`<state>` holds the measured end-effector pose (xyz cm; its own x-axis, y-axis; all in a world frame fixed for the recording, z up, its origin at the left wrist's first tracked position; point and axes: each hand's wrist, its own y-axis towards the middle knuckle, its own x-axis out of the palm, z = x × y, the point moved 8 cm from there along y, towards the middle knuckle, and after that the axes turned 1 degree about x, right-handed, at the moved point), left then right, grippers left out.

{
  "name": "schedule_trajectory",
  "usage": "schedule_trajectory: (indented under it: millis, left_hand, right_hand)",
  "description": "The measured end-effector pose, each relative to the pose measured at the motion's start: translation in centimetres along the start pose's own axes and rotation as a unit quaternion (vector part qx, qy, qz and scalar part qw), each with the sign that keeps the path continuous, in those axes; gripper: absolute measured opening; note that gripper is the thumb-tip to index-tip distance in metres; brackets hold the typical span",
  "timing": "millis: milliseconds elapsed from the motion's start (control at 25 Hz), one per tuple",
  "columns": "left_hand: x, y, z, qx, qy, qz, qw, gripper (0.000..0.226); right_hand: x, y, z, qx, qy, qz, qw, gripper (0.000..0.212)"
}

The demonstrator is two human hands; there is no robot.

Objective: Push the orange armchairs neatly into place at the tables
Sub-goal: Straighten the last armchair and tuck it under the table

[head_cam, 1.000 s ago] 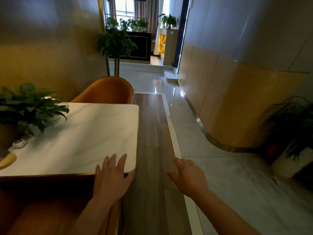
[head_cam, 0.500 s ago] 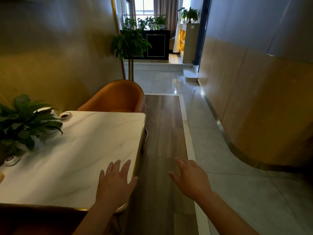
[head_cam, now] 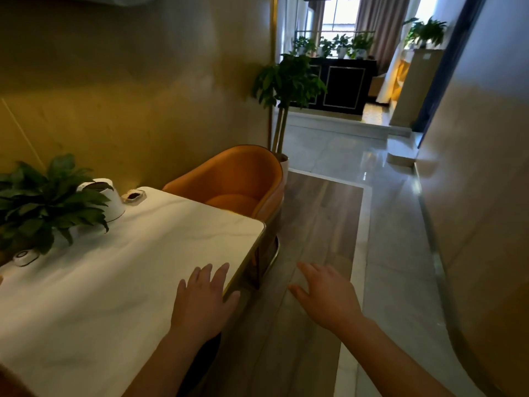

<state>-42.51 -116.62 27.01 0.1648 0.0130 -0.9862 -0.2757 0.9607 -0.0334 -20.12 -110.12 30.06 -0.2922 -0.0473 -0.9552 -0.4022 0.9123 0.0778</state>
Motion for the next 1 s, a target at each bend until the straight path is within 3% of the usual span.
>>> schedule_trajectory:
  millis: [640,1000]
  left_hand:
    - [0.8,34.3,11.1,-0.059,-0.026,0.014,0.998,0.07]
    - [3.1,49.8,18.2,-0.161,-0.05,0.043,0.985,0.069]
  right_hand:
    - [-2.2,36.1,14.3,-0.088,-0.003,-0.024,0.996,0.063]
    - [-1.8,55.7,22.8,-0.218,0.025,-0.05,0.974,0.047]
